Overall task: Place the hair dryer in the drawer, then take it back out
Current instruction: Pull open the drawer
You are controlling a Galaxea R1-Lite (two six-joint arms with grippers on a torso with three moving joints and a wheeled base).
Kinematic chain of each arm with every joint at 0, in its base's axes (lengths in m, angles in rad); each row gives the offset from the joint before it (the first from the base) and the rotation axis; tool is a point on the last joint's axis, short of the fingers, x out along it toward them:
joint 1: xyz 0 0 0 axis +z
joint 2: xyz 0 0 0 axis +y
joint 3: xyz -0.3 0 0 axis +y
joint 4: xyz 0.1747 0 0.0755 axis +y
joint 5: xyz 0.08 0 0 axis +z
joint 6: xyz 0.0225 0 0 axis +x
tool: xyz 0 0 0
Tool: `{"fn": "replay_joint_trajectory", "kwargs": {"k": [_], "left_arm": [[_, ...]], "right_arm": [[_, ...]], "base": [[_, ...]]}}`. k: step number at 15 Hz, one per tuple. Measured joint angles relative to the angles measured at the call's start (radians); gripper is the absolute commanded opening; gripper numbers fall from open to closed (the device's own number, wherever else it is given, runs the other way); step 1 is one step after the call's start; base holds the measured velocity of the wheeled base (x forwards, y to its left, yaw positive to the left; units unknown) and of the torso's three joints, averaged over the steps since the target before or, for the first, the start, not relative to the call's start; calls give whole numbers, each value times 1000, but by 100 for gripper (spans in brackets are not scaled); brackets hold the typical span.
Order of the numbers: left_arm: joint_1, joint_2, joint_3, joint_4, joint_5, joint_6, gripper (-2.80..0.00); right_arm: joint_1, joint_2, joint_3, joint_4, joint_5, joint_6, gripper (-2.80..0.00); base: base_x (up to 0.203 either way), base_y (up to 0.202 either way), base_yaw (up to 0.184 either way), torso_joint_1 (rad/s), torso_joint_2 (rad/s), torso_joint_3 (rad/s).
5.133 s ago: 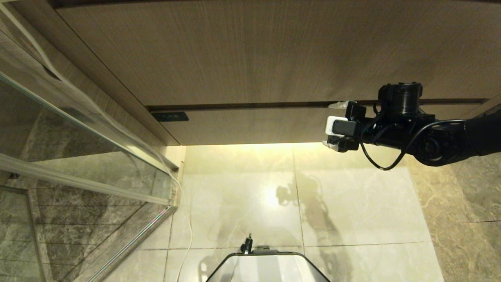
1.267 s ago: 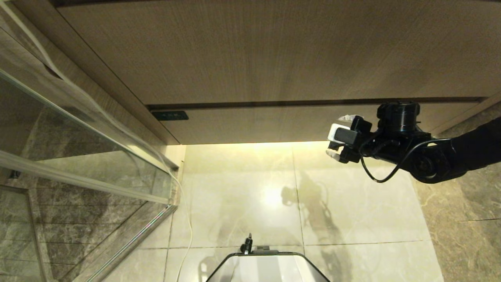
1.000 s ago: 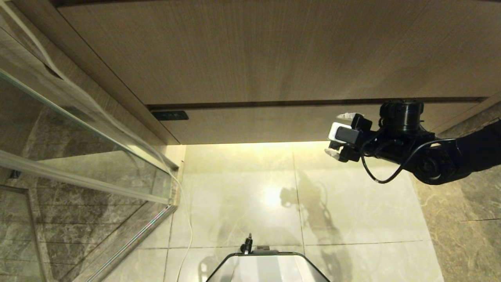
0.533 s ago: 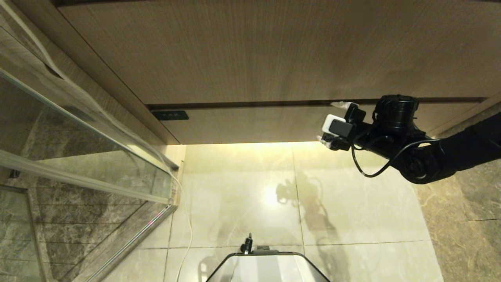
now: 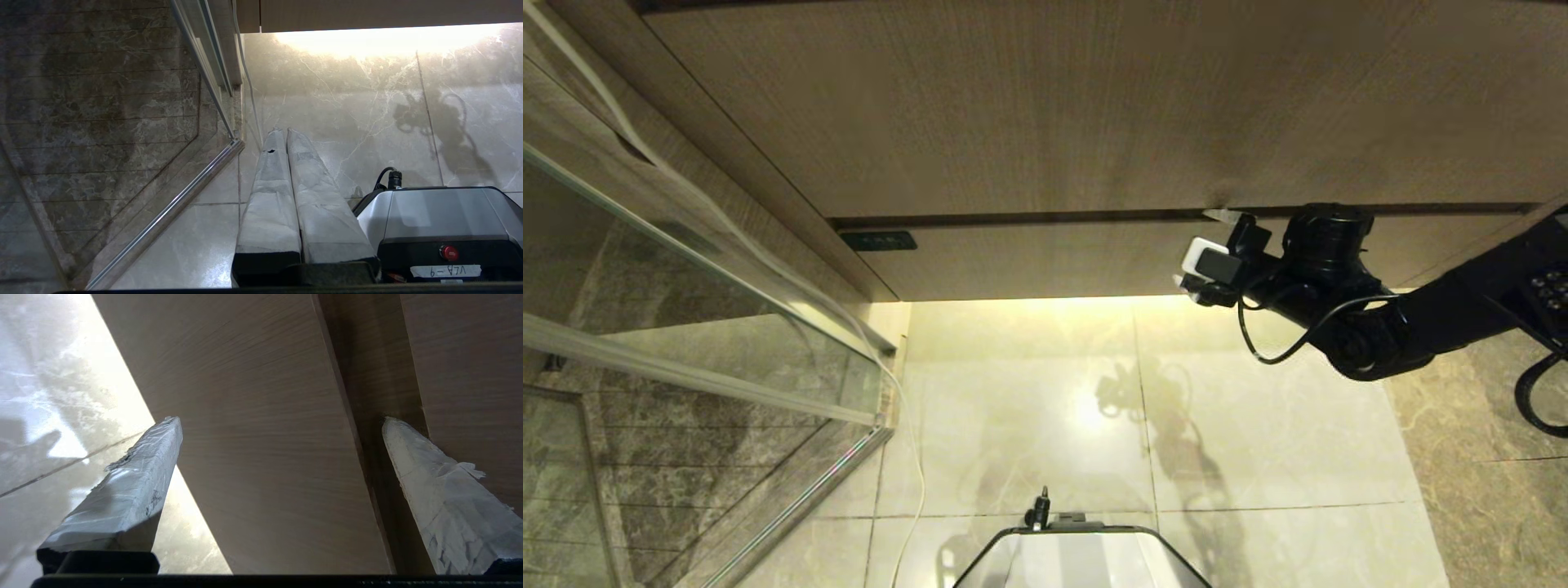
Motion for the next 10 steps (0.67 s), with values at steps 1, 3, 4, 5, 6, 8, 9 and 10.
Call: {"fn": "replay_joint_trajectory", "kwargs": {"k": [1,3,4,5,6,8,9,10], "left_arm": [[0,0,0,0,0,0,-280],[0,0,0,0,-1,0,-280],[0,0,0,0,0,0,-280],[0,0,0,0,0,0,-280],[0,0,0,0,-1,0,-280],[0,0,0,0,0,0,-280],[0,0,0,0,-1,0,-280],[0,0,0,0,0,0,-280]], "right_arm": [[0,9,-10,-8,-1,0,0],[0,22,-19,-8,-6,4,0],[0,27,-19,-5,-6,4,0],[0,33,-20,-5,-5,2,0],[0,41,-23,-6,-3,0,0],[-1,56,-30,-13,-2,0,0],[-1,64,-32,-24,0,1,0],[-1,70,-35,-36,2,0,0]], "base": [[0,0,0,0,0,0],[0,0,0,0,0,0],[0,0,0,0,0,0],[0,0,0,0,0,0],[0,0,0,0,0,0],[0,0,0,0,0,0],[0,0,0,0,0,0],[0,0,0,0,0,0]]}}
